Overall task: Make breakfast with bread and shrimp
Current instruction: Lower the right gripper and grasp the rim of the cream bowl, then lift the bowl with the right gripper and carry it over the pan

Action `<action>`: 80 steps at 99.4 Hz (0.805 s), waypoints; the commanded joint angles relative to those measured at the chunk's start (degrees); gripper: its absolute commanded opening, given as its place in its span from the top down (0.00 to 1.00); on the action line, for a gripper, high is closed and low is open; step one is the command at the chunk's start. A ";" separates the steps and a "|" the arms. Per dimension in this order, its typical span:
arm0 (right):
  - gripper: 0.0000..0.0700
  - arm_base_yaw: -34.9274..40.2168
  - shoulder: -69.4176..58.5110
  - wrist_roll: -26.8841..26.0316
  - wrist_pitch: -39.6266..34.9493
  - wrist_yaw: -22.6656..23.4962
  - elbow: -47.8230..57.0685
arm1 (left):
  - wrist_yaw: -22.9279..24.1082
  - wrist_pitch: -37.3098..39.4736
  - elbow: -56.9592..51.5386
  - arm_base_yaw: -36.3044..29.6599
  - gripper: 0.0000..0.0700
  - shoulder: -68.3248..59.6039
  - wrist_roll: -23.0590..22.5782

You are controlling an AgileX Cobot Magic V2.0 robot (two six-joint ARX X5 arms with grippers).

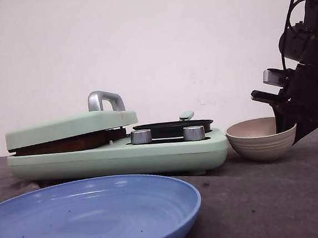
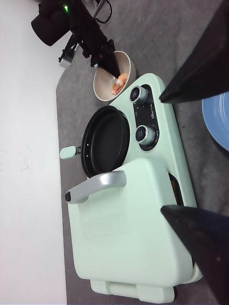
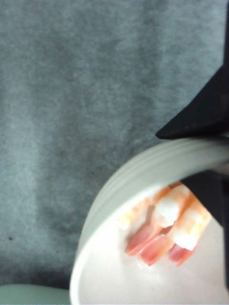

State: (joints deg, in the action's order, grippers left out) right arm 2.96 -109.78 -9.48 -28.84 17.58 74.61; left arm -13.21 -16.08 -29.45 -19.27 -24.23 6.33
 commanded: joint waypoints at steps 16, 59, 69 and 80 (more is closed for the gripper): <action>1.00 0.24 2.23 0.44 -3.04 0.42 3.67 | 0.33 0.44 -0.24 -0.24 0.50 -0.07 -0.72; 1.00 1.01 6.08 -0.83 -10.49 3.41 14.95 | 0.31 0.22 -0.24 -0.24 0.50 -0.07 -0.70; 1.00 2.34 6.08 -1.49 -10.12 3.28 17.55 | 0.33 0.24 -0.24 -0.24 0.50 -0.07 -0.70; 1.00 4.90 6.08 -2.19 -7.91 1.66 19.47 | 0.33 0.24 -0.24 -0.24 0.50 -0.07 -0.68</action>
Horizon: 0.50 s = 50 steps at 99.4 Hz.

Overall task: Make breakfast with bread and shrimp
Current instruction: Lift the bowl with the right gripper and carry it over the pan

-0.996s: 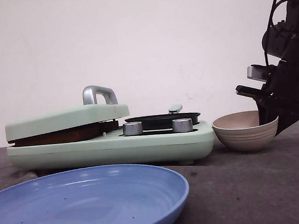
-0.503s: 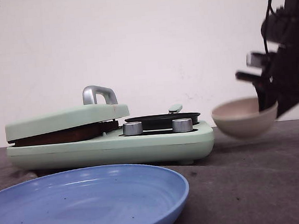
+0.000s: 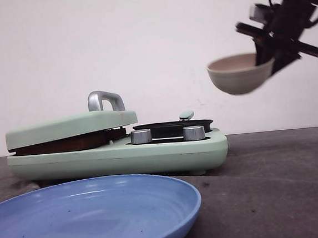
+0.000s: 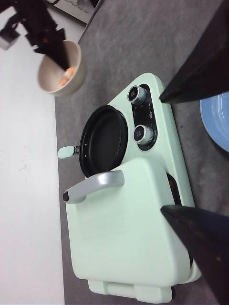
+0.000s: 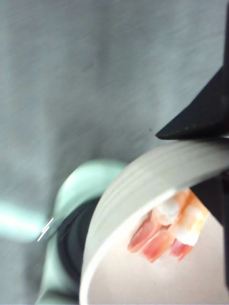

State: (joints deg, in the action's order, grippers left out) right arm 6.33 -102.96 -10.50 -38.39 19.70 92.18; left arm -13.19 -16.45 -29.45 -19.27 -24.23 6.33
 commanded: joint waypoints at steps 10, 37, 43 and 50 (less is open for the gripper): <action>1.00 4.02 -0.74 -2.56 5.01 -1.81 2.36 | 0.31 0.61 -0.24 -0.24 0.50 -0.07 -0.70; 1.00 9.57 -1.92 -4.13 16.28 -6.75 2.36 | 0.31 0.61 -0.24 -0.24 0.50 -0.07 -0.72; 1.00 10.38 -2.84 -4.15 18.21 -7.85 2.36 | 0.28 0.61 -0.24 -0.24 0.50 -0.07 -0.72; 1.00 11.06 -4.09 -4.15 19.82 -8.11 2.38 | 0.28 0.63 -0.24 -0.24 0.50 -0.07 -0.74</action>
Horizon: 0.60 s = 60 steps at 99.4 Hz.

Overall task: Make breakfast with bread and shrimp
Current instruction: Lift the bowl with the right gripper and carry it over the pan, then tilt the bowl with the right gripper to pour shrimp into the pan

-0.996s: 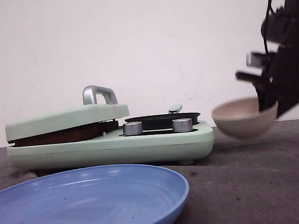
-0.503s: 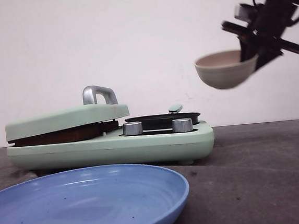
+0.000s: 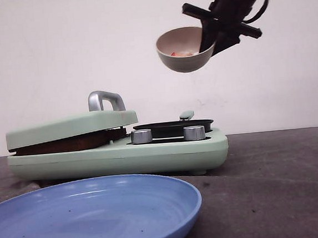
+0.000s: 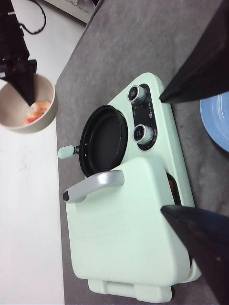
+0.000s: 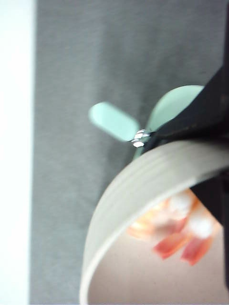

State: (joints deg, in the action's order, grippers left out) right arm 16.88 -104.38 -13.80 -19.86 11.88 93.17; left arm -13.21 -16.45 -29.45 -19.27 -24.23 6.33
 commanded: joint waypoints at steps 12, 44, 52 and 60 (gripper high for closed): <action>1.00 1.49 -5.05 -0.26 3.93 -2.38 1.40 | 0.31 0.61 -0.24 -0.24 0.50 -0.07 -0.76; 1.00 4.76 -8.17 11.87 14.05 -14.05 1.40 | 0.31 0.61 -0.24 -0.24 0.50 -0.07 -1.33; 1.00 6.29 -8.17 16.52 16.26 -19.39 1.40 | 0.31 0.63 -0.24 -0.24 0.50 -0.07 -1.62; 1.00 7.85 -8.17 21.90 17.51 -23.69 1.40 | 0.31 0.61 -0.24 -0.24 0.50 -0.07 -1.88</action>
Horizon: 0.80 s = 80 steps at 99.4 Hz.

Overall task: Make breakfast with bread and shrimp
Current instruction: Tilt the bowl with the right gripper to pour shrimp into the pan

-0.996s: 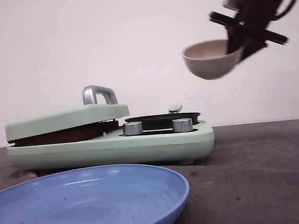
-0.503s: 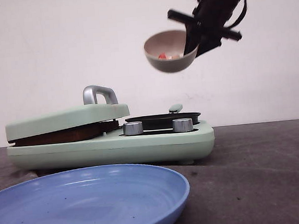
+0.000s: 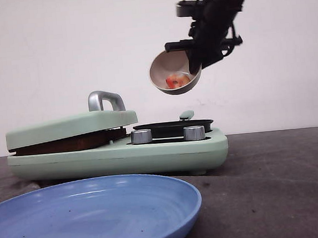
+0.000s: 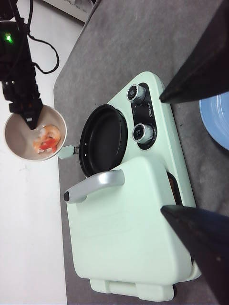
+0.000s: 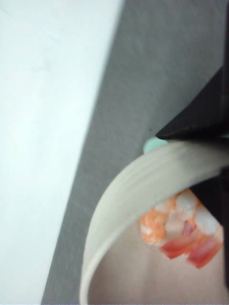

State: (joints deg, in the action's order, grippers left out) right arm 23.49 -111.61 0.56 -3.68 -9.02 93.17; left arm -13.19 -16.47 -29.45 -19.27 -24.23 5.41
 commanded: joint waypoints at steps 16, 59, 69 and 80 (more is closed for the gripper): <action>1.00 4.52 -0.94 18.80 2.29 -12.00 1.40 | 0.28 0.63 -0.24 -0.24 0.50 -0.07 -1.60; 1.00 11.26 -1.03 40.24 7.96 -30.77 1.40 | -0.04 0.63 -0.22 -0.24 0.50 -0.07 -2.43; 1.00 12.15 -1.05 43.04 8.22 -33.46 1.40 | -0.20 0.63 -0.22 -0.24 0.50 -0.04 -2.43; 1.00 12.83 -1.11 45.62 8.41 -36.48 1.40 | -0.42 0.63 -0.22 -0.24 0.50 -0.02 -2.43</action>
State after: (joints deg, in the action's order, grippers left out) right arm 35.64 -111.61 43.13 3.64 -43.88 93.17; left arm -13.41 -16.47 -29.45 -19.27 -24.23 3.77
